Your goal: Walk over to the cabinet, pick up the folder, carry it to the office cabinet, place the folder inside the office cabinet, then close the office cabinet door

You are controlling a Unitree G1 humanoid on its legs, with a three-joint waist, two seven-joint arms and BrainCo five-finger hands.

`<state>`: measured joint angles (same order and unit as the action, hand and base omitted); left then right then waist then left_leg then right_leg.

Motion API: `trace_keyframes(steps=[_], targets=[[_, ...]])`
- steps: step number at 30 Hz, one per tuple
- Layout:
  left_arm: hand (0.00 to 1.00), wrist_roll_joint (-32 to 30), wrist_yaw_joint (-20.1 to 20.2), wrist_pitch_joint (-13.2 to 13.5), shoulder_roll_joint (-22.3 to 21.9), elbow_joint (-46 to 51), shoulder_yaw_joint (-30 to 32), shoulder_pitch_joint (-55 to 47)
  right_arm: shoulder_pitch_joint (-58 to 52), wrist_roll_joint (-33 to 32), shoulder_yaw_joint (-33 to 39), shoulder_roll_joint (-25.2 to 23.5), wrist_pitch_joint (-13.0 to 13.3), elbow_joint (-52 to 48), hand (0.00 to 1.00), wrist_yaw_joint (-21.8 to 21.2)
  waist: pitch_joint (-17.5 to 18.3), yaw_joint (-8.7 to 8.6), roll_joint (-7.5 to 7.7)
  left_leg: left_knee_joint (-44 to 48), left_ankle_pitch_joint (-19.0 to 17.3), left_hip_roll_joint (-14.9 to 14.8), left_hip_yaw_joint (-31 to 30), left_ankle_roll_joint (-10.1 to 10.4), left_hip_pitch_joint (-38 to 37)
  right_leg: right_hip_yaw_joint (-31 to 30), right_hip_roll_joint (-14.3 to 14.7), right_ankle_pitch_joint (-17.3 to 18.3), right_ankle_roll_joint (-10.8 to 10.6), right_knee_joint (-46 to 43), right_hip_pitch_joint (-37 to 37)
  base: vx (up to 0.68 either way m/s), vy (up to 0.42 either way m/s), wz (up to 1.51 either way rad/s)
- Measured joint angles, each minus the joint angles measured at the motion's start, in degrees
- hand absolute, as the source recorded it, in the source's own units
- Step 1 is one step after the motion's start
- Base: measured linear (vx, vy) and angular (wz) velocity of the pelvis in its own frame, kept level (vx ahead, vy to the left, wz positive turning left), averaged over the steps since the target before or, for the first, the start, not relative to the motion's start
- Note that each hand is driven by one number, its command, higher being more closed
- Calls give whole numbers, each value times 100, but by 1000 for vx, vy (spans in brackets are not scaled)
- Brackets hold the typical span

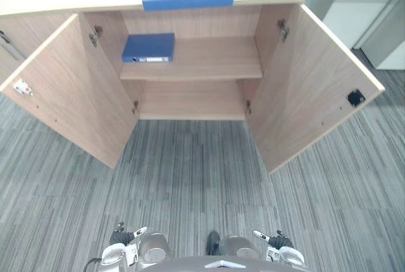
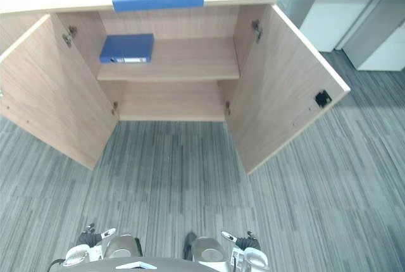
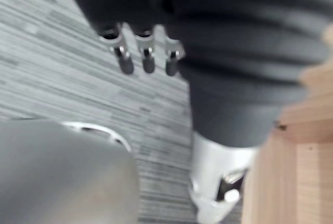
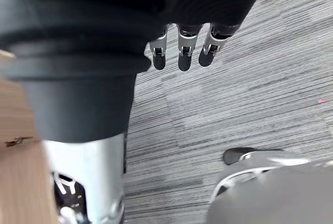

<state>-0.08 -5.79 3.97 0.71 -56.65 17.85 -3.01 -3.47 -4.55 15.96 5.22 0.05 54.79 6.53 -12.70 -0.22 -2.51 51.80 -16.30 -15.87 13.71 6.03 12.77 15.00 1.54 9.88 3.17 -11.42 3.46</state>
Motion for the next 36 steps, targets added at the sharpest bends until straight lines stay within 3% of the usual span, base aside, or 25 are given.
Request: trace_keyframes(steps=[2,3,5,7,8,9,11,12,13,15,16,18,21,22,23,24,25,27,29,30,31,34,36], targets=[[0,3,1,15,-33,30,27,90,57,-36,7,-91,-7,-34,0,0,-6,43,12,-952,19,103,235,-35,312,-40,-6,16,-70,263,297,289,18,-9],[0,7,-2,19,-89,48,27,124,65,-35,12,-167,-24,-25,0,6,-3,81,33,-1880,113,271,220,-77,357,-78,-34,74,-167,397,493,267,70,-7],[0,9,-3,28,-126,90,12,124,89,-30,35,-250,-27,37,0,17,11,138,66,-2995,509,505,75,-137,324,-199,-115,181,-329,503,637,256,149,-24],[0,20,-2,27,-127,82,5,123,99,-10,47,-257,-31,98,0,19,49,190,127,-3311,1106,690,3,-278,227,-406,-261,336,-537,543,706,288,241,-46],[0,41,2,25,-107,76,10,116,141,-2,50,-277,-31,158,0,18,100,197,201,-3259,1260,808,7,-440,225,-537,-386,436,-652,494,706,421,345,-53],[0,69,3,26,-67,65,3,113,133,7,76,-324,-31,257,0,17,205,198,283,-3126,1136,937,80,-565,219,-614,-575,539,-772,358,694,424,288,-51],[0,109,5,22,-2,-63,-63,151,175,38,190,-411,-25,348,0,0,275,204,439,-3005,767,1062,380,-689,18,-920,-844,614,-901,-699,254,503,320,-55],[0,104,7,-15,101,-147,-248,161,217,40,250,-459,-22,294,0,-6,266,117,486,-3145,621,1174,427,-783,-349,-997,-1047,407,-1055,-2214,-313,393,251,-33],[0,103,8,-44,137,-166,-331,154,216,44,237,-466,-22,234,0,-6,245,72,485,-3212,556,1222,429,-795,-525,-1011,-1137,347,-1105,-2840,-569,305,186,-10],[0,104,0,-63,157,-289,-451,140,219,44,217,-472,-9,194,0,-7,228,-1,492,-3485,429,1281,426,-846,-1152,-935,-1220,443,-989,-4038,-1078,397,147,12],[0,104,-1,-64,153,-294,-451,135,218,44,212,-475,-4,190,0,-8,231,15,502,-3609,429,1291,426,-845,-1334,-892,-1208,529,-910,-4127,-1198,475,107,20],[0,104,-1,-63,116,-294,-447,136,239,37,204,-481,30,147,0,-11,229,-18,492,-3997,434,1277,369,-838,-1879,-574,-1105,751,-736,-3676,-1645,386,18,27],[0,105,-6,-63,69,-298,-440,192,270,35,159,-481,28,9,0,-13,206,-71,437,-4277,433,1190,298,-762,-2190,-389,-841,633,-592,-2452,-2048,364,-67,28],[0,104,-4,-63,57,-306,-439,188,282,32,100,-482,30,-29,0,-13,194,-113,420,-4401,403,1157,205,-641,-2322,-339,-718,261,-520,-1637,-2085,414,-139,44],[0,102,-3,-62,75,-307,-417,160,252,36,99,-498,25,-17,0,-10,221,-123,489,-4455,324,1224,109,-466,-2472,-367,-662,-434,-442,-812,-2018,437,-156,52],[0,102,-1,-62,83,-313,-377,160,231,17,114,-507,26,-12,0,-13,216,-126,525,-4487,264,1271,29,-363,-2561,-436,-713,-1069,-254,-761,-1969,517,-196,43],[0,100,-2,-65,-62,-386,-236,171,280,36,109,-402,34,-31,0,-12,243,-92,268,-4484,221,1050,2,-237,-2712,-328,-608,-827,-218,-1083,-1928,504,-217,32],[0,76,4,-42,-286,-351,-106,155,268,19,133,-339,36,-89,0,-15,275,-133,85,-4174,262,910,-73,-170,-2653,-132,-582,-395,-189,-1188,-1816,389,-208,45],[0,20,27,-40,-346,-254,89,183,241,30,81,-330,21,-154,0,-12,204,-188,16,-2337,285,517,-334,-43,-1920,53,-469,-137,-147,-1034,-1325,370,-271,56],[0,-6,29,-34,-357,-161,203,157,181,31,-14,-280,13,-149,0,-9,188,-127,5,-753,255,145,-423,109,-1297,137,-267,-38,-86,-835,-926,309,-205,15],[0,-5,28,-37,-358,-110,231,134,177,30,-18,-280,4,-127,0,-8,189,-83,6,-392,193,48,-416,107,-1126,131,-207,-3,-66,-799,-802,355,-188,-17],[0,0,30,-32,-396,-9,223,118,187,27,-8,-269,-24,-6,0,-2,197,51,25,-715,-37,86,-272,39,-725,14,-108,41,-76,-564,-426,264,-62,-40],[0,2,21,-31,-404,-6,223,137,185,30,-2,-269,-31,-3,0,4,205,57,26,-1741,-73,278,-298,4,-602,-156,-124,61,-135,-475,-330,244,48,-43]])
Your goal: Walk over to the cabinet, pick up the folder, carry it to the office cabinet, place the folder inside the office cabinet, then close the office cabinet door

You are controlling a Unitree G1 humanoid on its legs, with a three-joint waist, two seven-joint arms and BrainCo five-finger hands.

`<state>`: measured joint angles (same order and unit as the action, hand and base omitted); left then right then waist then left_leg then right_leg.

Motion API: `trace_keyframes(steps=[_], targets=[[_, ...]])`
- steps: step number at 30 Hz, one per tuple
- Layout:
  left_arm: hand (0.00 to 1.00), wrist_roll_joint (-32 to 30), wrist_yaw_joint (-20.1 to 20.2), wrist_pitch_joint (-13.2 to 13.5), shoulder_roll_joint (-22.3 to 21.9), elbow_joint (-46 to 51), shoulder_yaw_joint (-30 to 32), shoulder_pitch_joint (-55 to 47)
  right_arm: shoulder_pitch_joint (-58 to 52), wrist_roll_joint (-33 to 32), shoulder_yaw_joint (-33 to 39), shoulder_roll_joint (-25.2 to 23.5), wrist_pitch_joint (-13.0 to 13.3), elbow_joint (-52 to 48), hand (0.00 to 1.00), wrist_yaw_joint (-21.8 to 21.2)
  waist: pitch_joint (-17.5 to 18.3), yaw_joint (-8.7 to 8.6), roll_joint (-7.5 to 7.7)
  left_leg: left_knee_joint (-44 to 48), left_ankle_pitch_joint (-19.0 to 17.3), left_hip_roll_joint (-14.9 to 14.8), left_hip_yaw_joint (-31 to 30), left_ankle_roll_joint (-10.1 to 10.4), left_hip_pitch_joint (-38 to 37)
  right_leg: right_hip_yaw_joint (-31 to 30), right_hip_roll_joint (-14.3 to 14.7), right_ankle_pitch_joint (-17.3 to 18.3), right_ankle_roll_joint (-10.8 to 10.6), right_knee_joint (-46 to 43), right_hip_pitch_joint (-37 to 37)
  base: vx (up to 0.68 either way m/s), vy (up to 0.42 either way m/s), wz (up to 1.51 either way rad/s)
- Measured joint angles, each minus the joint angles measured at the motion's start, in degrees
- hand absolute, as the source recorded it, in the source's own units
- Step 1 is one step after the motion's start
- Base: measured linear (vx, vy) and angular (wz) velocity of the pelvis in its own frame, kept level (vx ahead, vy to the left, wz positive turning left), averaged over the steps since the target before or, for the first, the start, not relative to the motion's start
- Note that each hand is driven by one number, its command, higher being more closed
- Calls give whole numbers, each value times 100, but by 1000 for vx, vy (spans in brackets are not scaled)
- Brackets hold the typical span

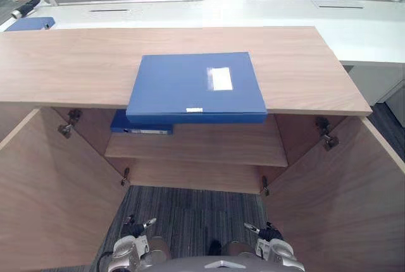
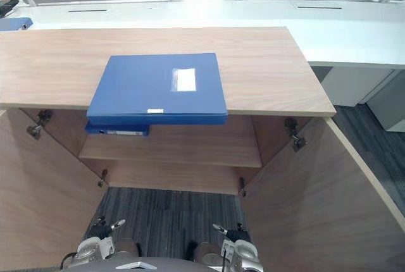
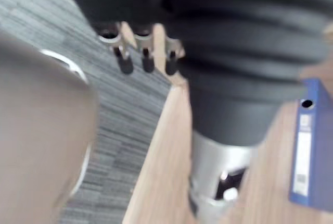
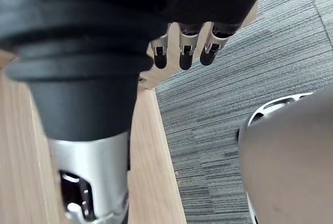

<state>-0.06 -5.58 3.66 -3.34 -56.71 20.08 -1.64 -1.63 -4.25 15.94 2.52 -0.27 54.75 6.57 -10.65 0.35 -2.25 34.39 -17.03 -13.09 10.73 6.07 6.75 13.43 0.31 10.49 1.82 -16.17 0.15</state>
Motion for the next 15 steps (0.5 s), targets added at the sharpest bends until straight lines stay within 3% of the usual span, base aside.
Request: trace_keyframes(steps=[2,5,7,15], targets=[[0,2,1,-2,-8,-24,-2,4,-16,0,9,7,1,-15,0,5,27,-20,-40,-1252,678,148,-68,-230,-117,-162,28,66,-124,-36,56,240,133,-41],[0,0,5,1,162,-42,-3,-25,-197,3,71,-228,6,5,0,4,288,-11,339,-1763,773,453,128,-332,-493,-342,-212,18,-310,236,211,207,133,-18],[0,-1,12,-5,232,-87,-28,-30,-239,9,114,-329,2,27,0,-2,374,-14,455,-1919,792,560,200,-363,-613,-383,-286,-51,-408,457,340,159,129,-7],[0,-7,21,-4,288,-288,-429,-89,-216,15,276,-302,13,233,0,-12,453,-30,337,-2806,1121,851,330,-517,-1228,-531,-395,-393,-481,998,723,19,61,-7]])
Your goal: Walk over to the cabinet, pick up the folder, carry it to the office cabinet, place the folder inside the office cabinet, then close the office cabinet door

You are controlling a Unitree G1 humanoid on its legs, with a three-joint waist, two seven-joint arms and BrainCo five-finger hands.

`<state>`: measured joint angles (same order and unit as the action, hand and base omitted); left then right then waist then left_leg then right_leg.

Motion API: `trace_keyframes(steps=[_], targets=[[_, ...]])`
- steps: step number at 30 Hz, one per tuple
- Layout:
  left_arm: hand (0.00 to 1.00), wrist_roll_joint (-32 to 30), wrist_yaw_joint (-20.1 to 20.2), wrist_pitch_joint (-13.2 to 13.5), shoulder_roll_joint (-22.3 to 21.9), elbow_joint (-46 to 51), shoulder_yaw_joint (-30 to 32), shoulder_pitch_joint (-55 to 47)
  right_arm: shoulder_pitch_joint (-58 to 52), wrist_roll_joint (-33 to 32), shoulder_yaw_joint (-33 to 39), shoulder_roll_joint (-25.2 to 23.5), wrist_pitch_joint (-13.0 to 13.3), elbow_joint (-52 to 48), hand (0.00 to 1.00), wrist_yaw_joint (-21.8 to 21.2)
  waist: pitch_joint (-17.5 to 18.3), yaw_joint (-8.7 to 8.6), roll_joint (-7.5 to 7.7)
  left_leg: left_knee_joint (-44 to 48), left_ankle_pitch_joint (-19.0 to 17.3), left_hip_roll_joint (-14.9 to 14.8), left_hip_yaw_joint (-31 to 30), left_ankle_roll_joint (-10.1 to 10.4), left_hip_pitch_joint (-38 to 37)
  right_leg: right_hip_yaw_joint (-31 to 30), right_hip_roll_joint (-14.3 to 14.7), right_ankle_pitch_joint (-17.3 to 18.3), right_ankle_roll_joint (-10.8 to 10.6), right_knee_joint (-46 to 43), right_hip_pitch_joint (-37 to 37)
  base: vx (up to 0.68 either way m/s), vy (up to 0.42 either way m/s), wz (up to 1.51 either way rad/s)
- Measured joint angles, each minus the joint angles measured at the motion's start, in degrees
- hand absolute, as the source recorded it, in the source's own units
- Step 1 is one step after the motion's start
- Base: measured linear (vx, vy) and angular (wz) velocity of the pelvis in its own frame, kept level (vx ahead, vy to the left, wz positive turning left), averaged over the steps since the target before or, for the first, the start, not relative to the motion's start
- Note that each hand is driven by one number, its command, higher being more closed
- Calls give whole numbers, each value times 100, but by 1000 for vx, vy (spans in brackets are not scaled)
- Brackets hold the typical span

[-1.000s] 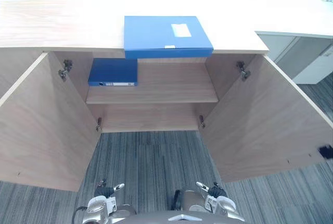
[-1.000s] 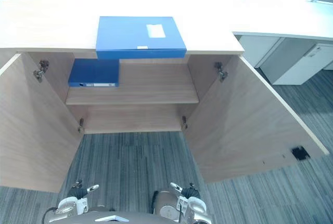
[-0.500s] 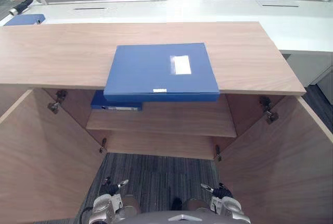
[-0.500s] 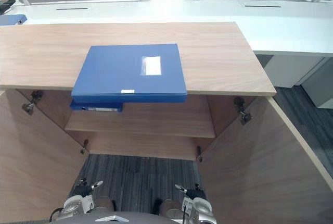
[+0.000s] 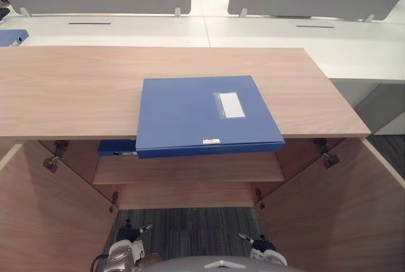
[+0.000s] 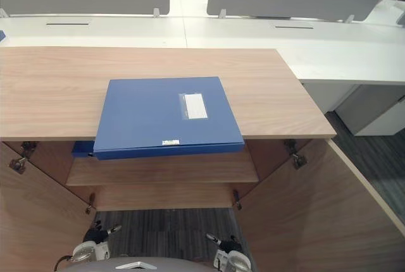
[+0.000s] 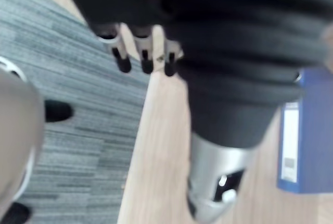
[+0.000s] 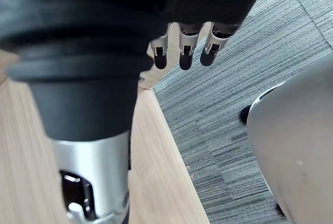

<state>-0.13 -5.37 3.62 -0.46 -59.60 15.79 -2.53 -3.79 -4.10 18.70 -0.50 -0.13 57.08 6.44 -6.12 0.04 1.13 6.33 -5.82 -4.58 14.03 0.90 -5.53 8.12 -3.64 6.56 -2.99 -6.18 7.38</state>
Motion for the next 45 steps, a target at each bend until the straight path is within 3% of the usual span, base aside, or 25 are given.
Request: trace_keyframes(steps=[3,9,22,31,36,45], targets=[[0,0,-26,6,10,-12,-194,-82,2,-1,-6,99,-3,61,0,1,5,5,-84,-396,236,106,-23,-19,-194,-27,-2,-97,5,133,68,-94,14,1],[0,-7,-260,59,151,293,-597,-214,109,-1,-76,203,9,226,0,28,-16,4,-33,-1119,674,262,-261,34,-402,-3,-32,-231,-42,315,50,-164,0,9],[0,-26,-713,344,215,3970,-718,-1211,-154,8,-315,184,47,-158,0,240,-1,92,-21,-1119,624,499,-479,-44,-277,-143,-177,-195,-167,373,27,-18,40,7],[0,-635,-926,632,217,6001,-941,-1341,-257,228,-519,116,45,-445,0,247,69,177,-83,-1081,589,540,-551,-234,-454,-104,-204,-216,-195,452,293,95,9,2],[0,-1024,-986,723,196,6635,-1006,-1402,-286,225,-507,100,48,-438,0,254,106,198,-67,-1005,468,504,-542,-149,-437,-146,-212,-182,-162,361,261,-9,-20,-4],[0,-1026,-1187,814,142,7351,-1149,-1553,-379,224,-520,97,52,-431,0,277,242,213,-26,-750,333,479,-552,-117,-316,-167,-215,-26,-151,159,192,-41,-14,1]])
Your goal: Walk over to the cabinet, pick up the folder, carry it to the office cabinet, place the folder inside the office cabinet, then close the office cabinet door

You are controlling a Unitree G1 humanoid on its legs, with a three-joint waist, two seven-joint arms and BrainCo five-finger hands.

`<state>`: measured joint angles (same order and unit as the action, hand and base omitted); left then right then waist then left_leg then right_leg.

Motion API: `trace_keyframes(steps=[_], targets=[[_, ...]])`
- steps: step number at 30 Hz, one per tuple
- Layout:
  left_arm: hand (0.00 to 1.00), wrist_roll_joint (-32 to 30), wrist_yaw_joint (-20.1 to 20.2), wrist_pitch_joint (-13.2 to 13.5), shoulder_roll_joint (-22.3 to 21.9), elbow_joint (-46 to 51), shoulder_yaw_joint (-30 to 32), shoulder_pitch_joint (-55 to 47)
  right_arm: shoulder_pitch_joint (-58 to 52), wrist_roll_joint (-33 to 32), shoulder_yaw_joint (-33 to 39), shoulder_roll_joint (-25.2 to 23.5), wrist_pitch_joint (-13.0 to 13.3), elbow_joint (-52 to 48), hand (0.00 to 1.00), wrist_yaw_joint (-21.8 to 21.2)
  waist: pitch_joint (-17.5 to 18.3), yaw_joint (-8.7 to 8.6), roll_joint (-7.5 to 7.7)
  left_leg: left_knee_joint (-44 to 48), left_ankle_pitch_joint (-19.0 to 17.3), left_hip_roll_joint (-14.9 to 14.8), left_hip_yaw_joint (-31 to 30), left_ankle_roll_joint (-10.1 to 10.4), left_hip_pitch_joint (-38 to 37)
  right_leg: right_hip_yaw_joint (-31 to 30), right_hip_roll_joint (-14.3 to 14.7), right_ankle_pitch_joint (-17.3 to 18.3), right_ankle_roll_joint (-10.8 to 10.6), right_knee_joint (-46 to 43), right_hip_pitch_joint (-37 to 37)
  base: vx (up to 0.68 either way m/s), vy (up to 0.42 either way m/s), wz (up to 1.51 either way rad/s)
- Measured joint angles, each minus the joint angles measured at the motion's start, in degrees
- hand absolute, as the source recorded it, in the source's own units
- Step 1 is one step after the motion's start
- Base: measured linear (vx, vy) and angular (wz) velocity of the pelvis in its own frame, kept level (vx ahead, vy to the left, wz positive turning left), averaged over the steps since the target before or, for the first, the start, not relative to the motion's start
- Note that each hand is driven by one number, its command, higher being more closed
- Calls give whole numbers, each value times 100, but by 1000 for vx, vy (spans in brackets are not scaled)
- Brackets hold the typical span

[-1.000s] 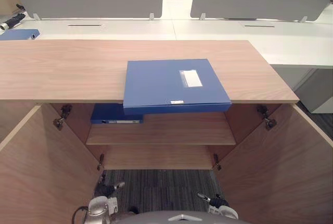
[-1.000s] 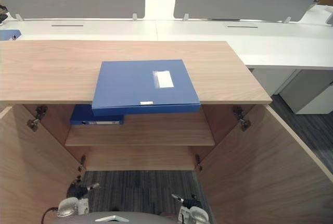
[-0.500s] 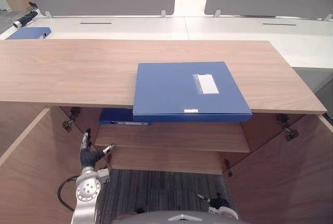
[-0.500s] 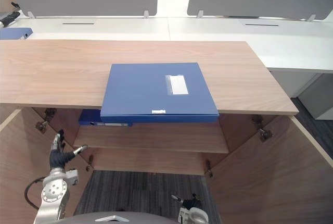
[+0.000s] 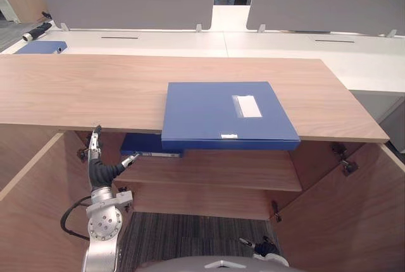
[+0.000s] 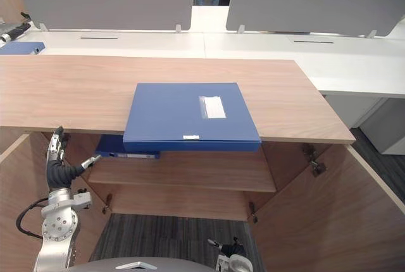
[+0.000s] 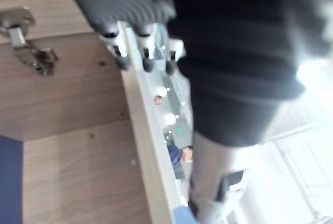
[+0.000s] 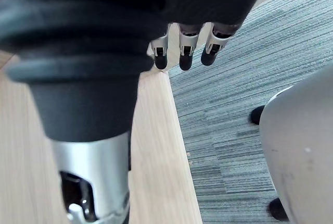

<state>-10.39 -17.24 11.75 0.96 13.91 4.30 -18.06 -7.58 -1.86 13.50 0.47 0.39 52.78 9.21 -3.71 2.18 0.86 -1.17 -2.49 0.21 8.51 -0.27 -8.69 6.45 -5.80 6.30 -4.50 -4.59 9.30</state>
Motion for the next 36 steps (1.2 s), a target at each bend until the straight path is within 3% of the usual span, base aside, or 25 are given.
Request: trace_keyframes(steps=[6,12,22,36], targets=[[0,-433,2,54,141,425,-264,-7,50,1,1,11,69,212,0,3,114,-7,47,20,19,-6,81,-40,-7,-104,13,-13,-3,10,-41,8,-4,-7],[0,-900,24,69,568,558,-479,49,129,3,5,23,67,371,0,-1,150,-50,81,6,15,11,96,-56,-49,-130,21,-25,3,25,-42,-6,-2,-2],[0,-903,153,196,1191,561,-811,55,177,9,-52,182,59,451,0,-25,227,-137,-37,-332,158,87,103,-109,-280,-141,11,-80,17,217,80,-14,0,0],[0,-1351,313,211,1497,564,-1537,400,355,153,-155,348,39,677,0,-27,142,-278,-65,-340,161,112,113,-118,-328,-145,18,-168,4,417,213,0,0,0]])
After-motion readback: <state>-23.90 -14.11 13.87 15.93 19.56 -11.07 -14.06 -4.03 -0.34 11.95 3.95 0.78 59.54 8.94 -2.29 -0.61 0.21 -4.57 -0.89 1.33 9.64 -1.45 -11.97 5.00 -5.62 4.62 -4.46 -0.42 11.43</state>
